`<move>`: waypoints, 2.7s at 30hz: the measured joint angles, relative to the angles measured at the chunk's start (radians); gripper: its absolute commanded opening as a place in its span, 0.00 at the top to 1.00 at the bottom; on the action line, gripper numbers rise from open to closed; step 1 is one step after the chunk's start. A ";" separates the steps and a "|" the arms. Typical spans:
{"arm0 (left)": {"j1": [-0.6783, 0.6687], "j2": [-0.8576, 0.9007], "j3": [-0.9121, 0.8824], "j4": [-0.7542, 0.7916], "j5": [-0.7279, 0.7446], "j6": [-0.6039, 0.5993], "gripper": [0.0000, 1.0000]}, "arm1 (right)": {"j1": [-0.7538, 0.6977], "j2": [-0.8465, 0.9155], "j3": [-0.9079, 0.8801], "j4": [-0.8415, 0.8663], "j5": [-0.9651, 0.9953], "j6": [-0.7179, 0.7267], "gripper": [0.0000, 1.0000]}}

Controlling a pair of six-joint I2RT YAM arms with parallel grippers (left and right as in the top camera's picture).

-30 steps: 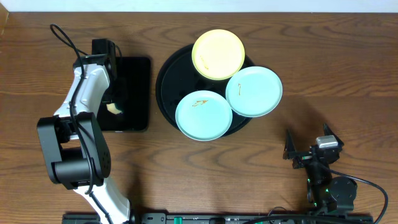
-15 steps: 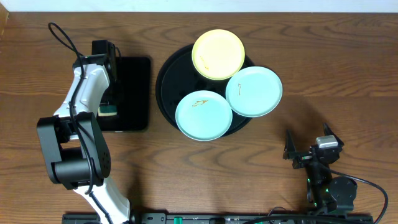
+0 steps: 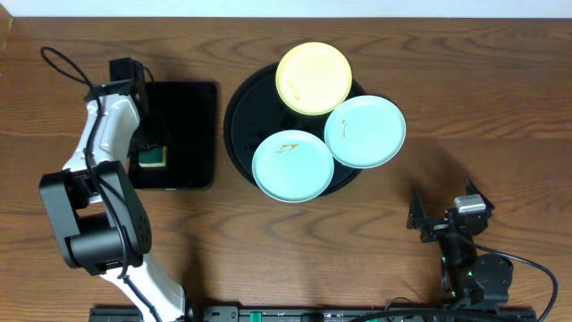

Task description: Clean dirty plates on tray and stack at the side

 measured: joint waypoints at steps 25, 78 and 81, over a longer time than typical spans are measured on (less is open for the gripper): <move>-0.001 0.000 -0.098 0.129 0.224 0.130 0.54 | 0.000 0.000 0.000 0.000 0.000 0.000 0.01; -0.005 -0.056 -0.216 0.251 0.233 -0.019 0.42 | 0.000 0.000 0.000 0.000 0.000 0.000 0.01; -0.005 -0.056 -0.216 0.245 0.233 0.039 0.45 | 0.000 0.000 0.000 0.000 0.000 0.000 0.01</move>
